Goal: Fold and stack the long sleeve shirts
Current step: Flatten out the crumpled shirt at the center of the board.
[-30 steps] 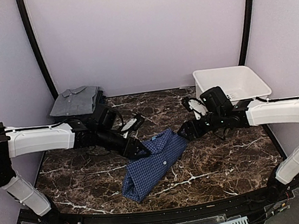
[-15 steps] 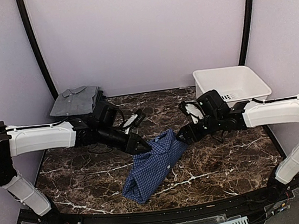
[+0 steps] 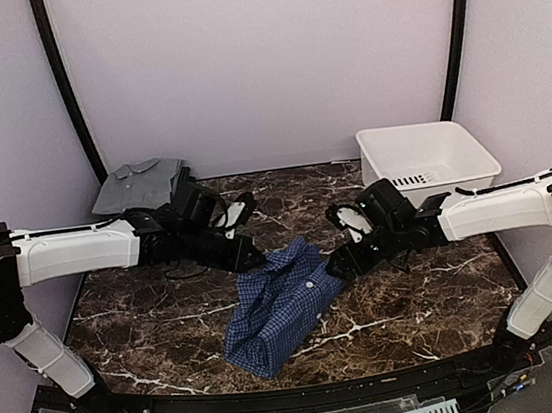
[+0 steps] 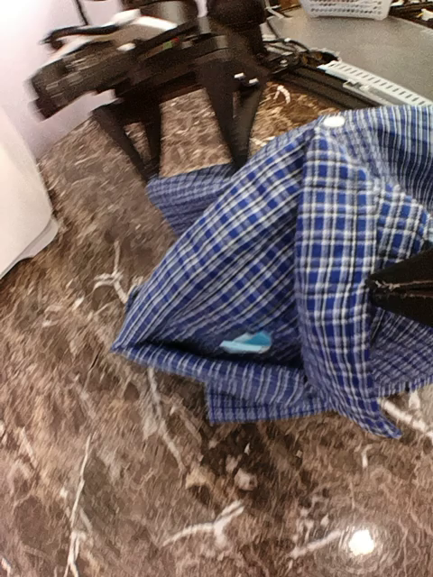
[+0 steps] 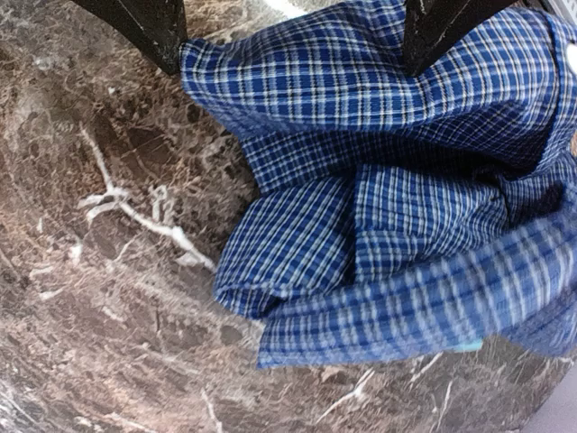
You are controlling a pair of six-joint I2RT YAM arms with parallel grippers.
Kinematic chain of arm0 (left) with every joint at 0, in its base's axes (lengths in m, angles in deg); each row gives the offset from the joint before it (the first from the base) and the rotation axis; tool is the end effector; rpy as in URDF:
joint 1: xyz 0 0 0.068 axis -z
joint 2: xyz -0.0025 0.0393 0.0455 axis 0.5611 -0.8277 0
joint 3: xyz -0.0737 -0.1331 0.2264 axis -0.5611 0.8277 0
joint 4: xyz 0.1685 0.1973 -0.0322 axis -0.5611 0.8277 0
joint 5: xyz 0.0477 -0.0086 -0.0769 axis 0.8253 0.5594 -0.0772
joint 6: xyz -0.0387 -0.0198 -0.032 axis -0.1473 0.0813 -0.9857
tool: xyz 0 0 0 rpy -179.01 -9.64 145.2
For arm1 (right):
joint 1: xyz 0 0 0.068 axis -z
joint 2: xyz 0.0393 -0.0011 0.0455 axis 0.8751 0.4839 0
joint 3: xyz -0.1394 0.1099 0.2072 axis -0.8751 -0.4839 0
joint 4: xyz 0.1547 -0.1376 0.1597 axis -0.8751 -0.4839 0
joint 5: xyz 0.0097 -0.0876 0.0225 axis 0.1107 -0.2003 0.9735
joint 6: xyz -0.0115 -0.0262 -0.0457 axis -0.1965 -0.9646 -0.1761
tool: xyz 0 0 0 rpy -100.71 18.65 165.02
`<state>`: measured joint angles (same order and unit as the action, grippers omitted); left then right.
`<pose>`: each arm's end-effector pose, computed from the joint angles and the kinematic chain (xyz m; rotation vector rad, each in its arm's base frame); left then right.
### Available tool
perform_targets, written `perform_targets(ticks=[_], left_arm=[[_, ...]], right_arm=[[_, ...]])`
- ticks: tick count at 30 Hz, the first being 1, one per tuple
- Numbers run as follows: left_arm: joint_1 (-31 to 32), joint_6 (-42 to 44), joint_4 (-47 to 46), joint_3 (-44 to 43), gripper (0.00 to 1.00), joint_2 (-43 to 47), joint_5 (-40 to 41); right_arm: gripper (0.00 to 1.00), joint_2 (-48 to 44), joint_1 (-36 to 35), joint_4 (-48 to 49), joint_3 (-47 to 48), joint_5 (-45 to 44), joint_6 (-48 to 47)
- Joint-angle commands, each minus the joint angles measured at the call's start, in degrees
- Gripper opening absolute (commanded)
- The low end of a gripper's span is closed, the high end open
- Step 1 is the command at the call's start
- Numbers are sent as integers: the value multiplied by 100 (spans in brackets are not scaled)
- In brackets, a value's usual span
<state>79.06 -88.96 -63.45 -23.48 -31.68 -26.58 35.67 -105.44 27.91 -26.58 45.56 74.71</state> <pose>0.2401 -0.2550 0.2417 0.6825 2.2991 -0.9315 0.2219 0.2221 0.1980 -0.7336 2.3662 0.5674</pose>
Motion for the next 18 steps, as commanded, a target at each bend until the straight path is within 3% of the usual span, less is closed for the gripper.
perform_targets(ticks=[1, 6, 12, 16, 18], left_arm=[[-435, -92, 131, -439, 0, -102, 772], [-885, 281, -78, -1428, 0, -1320, 615], [-1330, 237, 200, -3887, 0, -3131, 485], [-1380, 76, 613, -4914, 0, -3683, 429], [-1381, 7, 764, -4969, 0, -3604, 483]], right_arm=[[78, -281, -420, -358, -375, 102, 74], [76, -684, -1122, -288, -791, 199, 716], [80, -1077, -1161, -582, -455, -874, 1213], [83, -712, -1127, -562, -28, -1184, 1163], [83, -390, -1117, -537, 227, -1235, 1042]])
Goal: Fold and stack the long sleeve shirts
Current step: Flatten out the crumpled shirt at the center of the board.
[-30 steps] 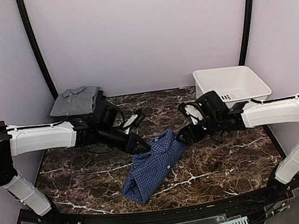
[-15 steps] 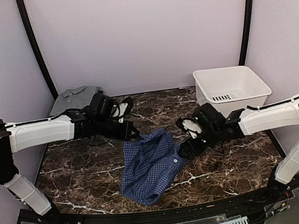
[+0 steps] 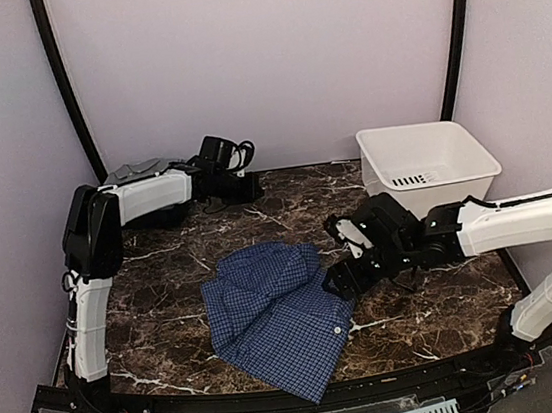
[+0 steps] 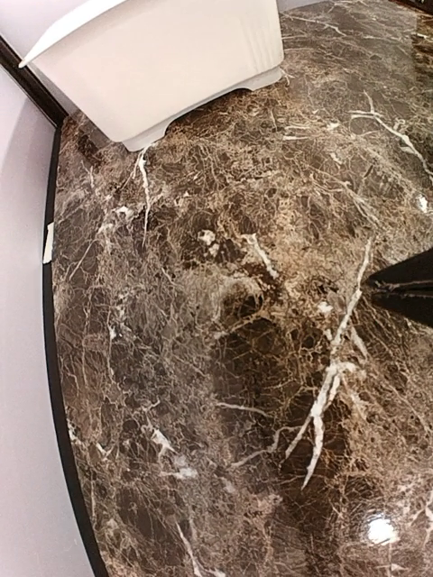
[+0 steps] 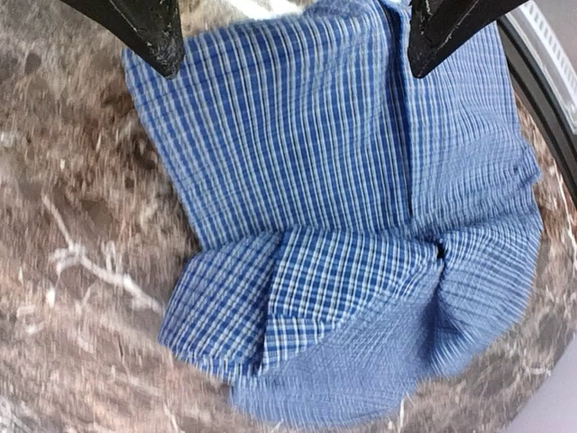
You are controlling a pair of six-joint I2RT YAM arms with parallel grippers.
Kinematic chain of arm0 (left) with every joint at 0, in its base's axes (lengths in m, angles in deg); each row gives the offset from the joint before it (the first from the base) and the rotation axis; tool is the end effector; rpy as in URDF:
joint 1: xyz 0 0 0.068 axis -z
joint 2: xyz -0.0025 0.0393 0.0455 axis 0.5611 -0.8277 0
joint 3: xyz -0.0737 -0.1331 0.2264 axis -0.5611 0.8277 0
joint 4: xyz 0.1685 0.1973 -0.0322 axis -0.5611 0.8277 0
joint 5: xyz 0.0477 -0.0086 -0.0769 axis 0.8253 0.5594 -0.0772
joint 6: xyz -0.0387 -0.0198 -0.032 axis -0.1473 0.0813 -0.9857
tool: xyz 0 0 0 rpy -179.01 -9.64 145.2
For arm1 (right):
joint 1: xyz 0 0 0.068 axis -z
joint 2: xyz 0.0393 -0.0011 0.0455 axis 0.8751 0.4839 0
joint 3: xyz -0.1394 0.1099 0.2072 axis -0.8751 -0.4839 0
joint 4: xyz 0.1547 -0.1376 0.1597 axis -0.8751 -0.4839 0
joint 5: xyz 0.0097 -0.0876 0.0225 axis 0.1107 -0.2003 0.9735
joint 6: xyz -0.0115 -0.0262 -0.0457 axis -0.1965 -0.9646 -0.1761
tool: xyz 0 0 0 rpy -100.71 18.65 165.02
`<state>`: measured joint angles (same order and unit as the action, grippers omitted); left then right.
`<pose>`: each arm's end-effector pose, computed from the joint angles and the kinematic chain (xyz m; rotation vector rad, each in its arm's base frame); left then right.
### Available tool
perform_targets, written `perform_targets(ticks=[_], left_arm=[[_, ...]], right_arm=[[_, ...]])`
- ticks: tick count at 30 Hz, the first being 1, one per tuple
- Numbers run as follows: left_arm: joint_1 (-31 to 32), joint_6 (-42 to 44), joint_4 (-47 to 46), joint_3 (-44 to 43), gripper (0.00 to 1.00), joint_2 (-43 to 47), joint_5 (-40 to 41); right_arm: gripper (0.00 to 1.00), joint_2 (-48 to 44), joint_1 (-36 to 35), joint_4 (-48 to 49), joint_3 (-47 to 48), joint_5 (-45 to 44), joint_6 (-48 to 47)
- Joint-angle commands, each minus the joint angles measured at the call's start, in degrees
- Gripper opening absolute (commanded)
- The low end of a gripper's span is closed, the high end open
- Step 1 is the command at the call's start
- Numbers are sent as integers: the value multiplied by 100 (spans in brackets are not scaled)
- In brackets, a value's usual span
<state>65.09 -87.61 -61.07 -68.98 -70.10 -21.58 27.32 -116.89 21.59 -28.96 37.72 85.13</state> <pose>0.4468 -0.2773 0.2195 0.3660 2.2224 -0.7319 0.1608 0.2346 0.2176 -0.6961 2.3926 0.5729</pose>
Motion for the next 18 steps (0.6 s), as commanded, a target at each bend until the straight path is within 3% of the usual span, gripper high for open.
perform_targets(ticks=[1, 5, 9, 13, 18], left_arm=[[15, -154, 598, -398, 5, 298, 19], [15, -415, 909, 245, 17, 988, 196], [15, -778, 718, 1837, 31, 2448, 396], [15, -1160, 836, 3452, 39, 3605, 660], [15, -1635, 1147, 4618, 45, 4463, 559]], right_arm=[[83, 614, 41, 134, 585, -467, -75], [83, 1290, 225, 227, 1099, -445, -242], [82, 1880, 427, 178, 1860, -507, -435], [81, 2458, 643, 77, 2637, -569, -621], [79, 3264, 851, -188, 3563, -337, -868]])
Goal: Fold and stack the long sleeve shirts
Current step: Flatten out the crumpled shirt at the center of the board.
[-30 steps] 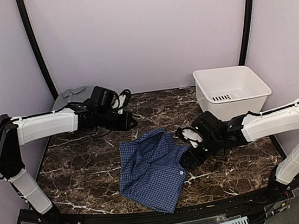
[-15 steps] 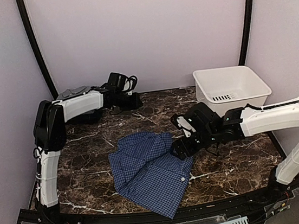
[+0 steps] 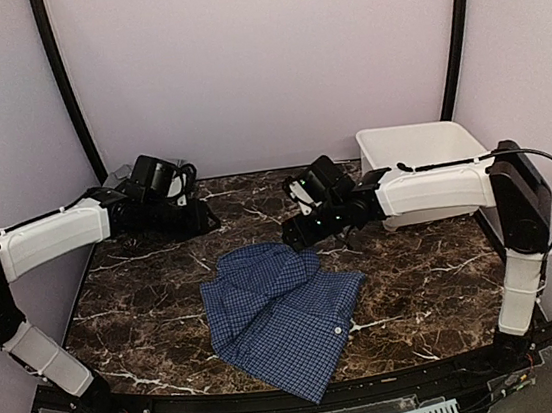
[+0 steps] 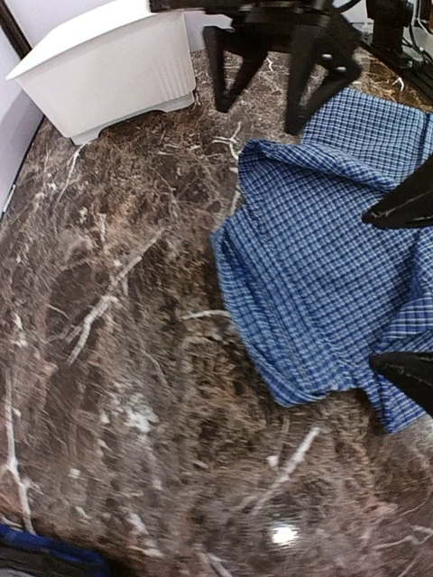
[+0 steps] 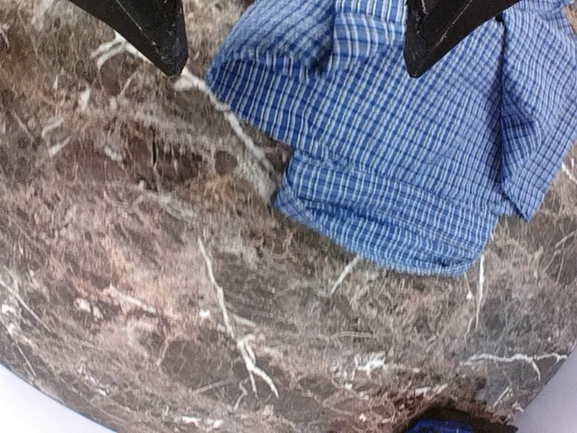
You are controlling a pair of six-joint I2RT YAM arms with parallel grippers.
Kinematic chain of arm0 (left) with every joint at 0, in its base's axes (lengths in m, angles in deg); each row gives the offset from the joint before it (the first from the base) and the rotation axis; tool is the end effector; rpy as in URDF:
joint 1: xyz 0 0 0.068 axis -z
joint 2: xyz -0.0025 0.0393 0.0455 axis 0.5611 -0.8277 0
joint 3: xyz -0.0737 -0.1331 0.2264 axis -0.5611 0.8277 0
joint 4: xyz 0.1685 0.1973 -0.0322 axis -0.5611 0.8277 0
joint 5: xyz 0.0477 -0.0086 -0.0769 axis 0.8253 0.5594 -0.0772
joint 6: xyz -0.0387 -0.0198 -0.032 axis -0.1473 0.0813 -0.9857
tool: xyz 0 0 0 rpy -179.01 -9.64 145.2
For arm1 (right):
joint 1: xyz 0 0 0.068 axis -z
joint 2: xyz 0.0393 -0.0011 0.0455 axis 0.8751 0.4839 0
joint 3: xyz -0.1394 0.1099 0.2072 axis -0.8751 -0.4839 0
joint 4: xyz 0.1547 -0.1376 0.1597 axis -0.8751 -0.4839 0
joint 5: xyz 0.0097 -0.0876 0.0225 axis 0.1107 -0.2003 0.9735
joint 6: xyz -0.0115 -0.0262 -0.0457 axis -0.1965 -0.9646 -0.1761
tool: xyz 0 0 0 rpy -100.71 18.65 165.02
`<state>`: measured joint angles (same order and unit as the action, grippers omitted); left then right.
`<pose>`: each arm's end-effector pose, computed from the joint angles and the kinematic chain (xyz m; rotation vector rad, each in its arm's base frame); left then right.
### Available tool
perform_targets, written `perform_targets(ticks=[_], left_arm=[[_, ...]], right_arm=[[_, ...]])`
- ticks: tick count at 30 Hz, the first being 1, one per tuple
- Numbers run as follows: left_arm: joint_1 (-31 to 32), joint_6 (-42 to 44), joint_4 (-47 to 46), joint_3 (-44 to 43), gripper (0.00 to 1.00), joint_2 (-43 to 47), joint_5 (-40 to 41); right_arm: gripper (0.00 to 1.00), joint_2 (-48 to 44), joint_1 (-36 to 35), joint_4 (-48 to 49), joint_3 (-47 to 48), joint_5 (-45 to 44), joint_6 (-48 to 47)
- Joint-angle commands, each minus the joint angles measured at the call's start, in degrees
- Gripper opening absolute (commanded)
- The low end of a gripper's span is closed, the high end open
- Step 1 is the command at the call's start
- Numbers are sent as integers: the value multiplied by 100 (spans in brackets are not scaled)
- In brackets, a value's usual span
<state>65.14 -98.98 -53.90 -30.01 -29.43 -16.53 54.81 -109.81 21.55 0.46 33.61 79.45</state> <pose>0.2951 -0.1831 0.2775 0.0874 2.3630 -0.7042 0.2762 0.3092 0.2223 -0.6104 2.3313 0.4200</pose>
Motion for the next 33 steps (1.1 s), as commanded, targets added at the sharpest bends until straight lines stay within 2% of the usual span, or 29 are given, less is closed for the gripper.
perform_targets(ticks=[1, 7, 12, 18, 22, 25, 26, 29, 30, 33], left_arm=[[11, -554, 535, 975, 46, 546, -7], [11, -1075, 392, 1926, 50, 1008, -265], [19, -1420, 59, 2418, 51, 944, -464], [32, -1596, -565, 2623, 52, 551, -819], [53, -1687, -984, 2626, 49, 300, -990], [55, -1632, -1123, 2504, 39, -20, -999], [55, -1613, -1133, 2414, 30, -90, -998], [49, -1450, -1098, 2178, 13, -377, -895], [53, -1354, -1068, 2007, 6, -444, -811], [50, -1110, -818, 1427, 0, -765, -473]], right_arm=[[79, 659, 146, -229, 771, 92, -381], [75, 1404, 181, -637, 1549, 289, -665], [74, 1758, 180, -751, 1738, 652, -643], [71, 1951, 177, -846, 1819, 907, -534], [63, 1919, 176, -812, 1737, 1029, -462], [55, 1931, 174, -718, 1733, 1147, -414], [51, 1952, 181, -690, 1758, 1186, -408], [44, 2057, 181, -623, 1887, 1292, -394], [40, 2103, 182, -630, 1953, 1318, -382], [20, 2176, 182, -739, 2138, 1201, -317]])
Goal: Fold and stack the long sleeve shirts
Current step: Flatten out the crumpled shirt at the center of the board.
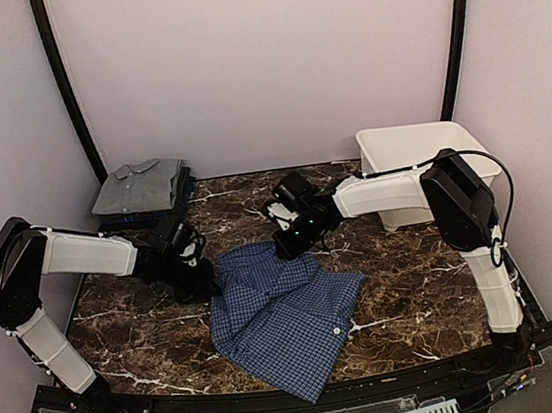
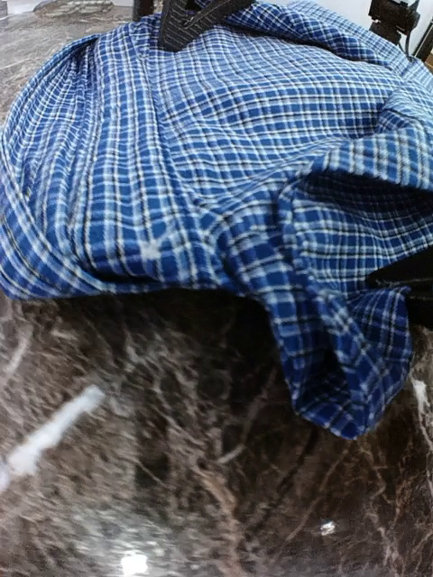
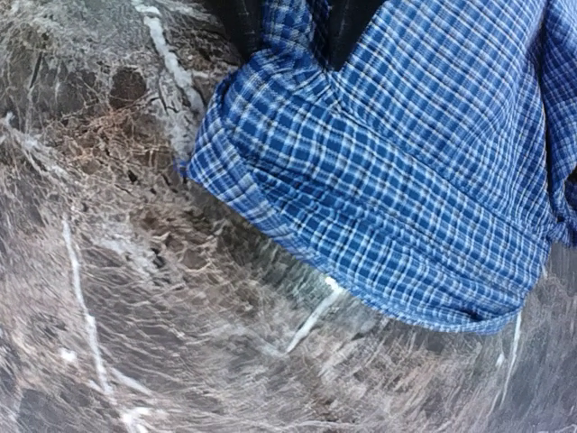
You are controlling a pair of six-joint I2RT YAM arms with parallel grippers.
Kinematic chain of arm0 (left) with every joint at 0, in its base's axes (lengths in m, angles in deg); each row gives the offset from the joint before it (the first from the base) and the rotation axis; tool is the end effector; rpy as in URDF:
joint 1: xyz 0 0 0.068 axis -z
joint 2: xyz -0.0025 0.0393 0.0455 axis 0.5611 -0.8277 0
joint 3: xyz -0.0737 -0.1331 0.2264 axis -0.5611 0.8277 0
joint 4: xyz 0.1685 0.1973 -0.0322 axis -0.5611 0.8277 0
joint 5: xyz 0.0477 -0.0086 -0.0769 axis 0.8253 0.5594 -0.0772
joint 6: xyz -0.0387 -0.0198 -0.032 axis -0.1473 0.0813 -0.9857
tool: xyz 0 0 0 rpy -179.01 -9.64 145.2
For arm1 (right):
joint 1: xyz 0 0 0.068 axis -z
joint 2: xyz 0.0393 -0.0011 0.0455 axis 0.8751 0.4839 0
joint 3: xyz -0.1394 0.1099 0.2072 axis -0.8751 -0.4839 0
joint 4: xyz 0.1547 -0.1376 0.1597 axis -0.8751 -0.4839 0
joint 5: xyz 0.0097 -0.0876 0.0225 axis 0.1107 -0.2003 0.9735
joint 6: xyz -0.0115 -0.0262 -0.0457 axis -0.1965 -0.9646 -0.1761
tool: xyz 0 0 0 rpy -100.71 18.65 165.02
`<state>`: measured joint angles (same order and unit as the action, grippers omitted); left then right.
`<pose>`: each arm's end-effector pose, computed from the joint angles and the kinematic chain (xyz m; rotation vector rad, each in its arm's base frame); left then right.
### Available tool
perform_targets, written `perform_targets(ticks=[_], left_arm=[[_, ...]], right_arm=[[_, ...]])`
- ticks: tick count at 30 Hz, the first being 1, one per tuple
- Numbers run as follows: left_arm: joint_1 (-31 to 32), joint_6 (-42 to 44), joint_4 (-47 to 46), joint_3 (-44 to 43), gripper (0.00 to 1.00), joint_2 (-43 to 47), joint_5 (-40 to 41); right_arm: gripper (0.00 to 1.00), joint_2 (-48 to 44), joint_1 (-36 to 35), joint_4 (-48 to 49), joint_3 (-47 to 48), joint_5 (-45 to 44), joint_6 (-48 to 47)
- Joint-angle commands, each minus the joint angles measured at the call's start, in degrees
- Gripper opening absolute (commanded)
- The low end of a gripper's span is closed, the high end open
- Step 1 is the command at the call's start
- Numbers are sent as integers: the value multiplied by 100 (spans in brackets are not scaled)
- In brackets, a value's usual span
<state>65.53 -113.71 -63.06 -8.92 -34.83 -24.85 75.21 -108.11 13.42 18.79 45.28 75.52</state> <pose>0.2571 -0.1686 0.1475 -0.2162 2.7462 -0.8086 0.3249 0.3540 0.1593 -0.8077 2.5058 0.5110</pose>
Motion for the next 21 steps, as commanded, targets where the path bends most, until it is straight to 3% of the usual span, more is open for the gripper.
perform_targets(ticks=[1, 5, 12, 21], left_arm=[[8, 494, 137, -809, 0, -292, 442], [-72, 951, 375, -1687, 0, -786, 782], [-286, 1730, 563, -3710, 0, -2128, 738], [-521, 2248, 1029, -5881, 0, -3494, 732]], right_arm=[[14, 99, 11, 49, 318, -52, 112], [0, -328, 11, -22, 88, -522, 316], [0, -1188, 97, 59, -477, -1650, 634], [0, -47, 1030, 493, 888, -1737, 194]])
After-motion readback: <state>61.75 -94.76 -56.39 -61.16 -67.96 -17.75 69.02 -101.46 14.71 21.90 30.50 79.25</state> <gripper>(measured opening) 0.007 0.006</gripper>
